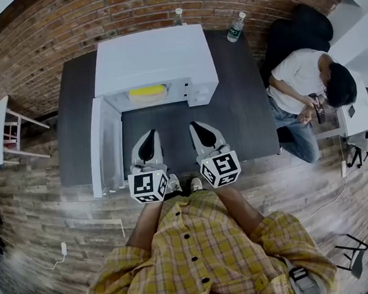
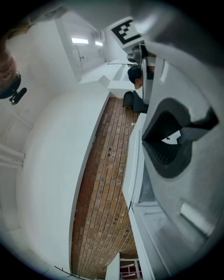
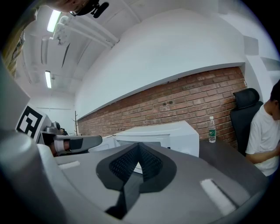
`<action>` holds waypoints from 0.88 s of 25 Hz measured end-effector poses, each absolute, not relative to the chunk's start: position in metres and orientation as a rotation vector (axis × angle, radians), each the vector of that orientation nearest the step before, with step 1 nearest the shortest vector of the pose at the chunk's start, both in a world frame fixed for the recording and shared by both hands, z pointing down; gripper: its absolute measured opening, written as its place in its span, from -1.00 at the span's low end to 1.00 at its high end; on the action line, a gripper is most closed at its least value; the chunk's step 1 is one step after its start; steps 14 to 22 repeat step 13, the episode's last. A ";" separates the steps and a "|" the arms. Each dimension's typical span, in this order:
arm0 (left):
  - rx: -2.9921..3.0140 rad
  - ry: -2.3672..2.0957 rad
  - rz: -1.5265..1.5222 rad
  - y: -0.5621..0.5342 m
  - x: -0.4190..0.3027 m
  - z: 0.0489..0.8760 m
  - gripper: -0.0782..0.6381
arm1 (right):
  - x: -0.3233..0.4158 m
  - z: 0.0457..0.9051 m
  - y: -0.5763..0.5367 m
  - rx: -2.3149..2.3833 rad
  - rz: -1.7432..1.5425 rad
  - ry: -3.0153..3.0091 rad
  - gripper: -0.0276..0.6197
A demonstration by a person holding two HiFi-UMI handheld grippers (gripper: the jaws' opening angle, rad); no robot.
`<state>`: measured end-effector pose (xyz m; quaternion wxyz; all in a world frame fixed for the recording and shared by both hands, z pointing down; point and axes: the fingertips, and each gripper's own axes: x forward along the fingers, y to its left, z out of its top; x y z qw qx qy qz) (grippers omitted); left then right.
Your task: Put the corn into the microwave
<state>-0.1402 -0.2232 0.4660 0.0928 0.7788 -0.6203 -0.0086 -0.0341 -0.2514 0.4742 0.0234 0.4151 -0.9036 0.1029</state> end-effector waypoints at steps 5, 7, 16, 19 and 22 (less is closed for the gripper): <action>2.330 -1.857 0.000 -0.224 -0.140 0.463 -0.79 | -0.036 0.473 -0.253 1.279 0.312 -2.803 -0.90; 2.340 -1.856 0.008 -0.225 -0.139 0.462 -0.79 | -0.038 0.472 -0.254 1.275 0.313 -2.807 -0.90; 2.383 -1.829 0.006 -0.228 -0.136 0.460 -0.79 | -0.042 0.473 -0.258 1.267 0.309 -2.811 -0.91; 2.383 -1.829 0.006 -0.228 -0.136 0.460 -0.79 | -0.042 0.473 -0.258 1.267 0.309 -2.811 -0.91; 2.383 -1.829 0.006 -0.228 -0.136 0.460 -0.79 | -0.042 0.473 -0.258 1.267 0.309 -2.811 -0.91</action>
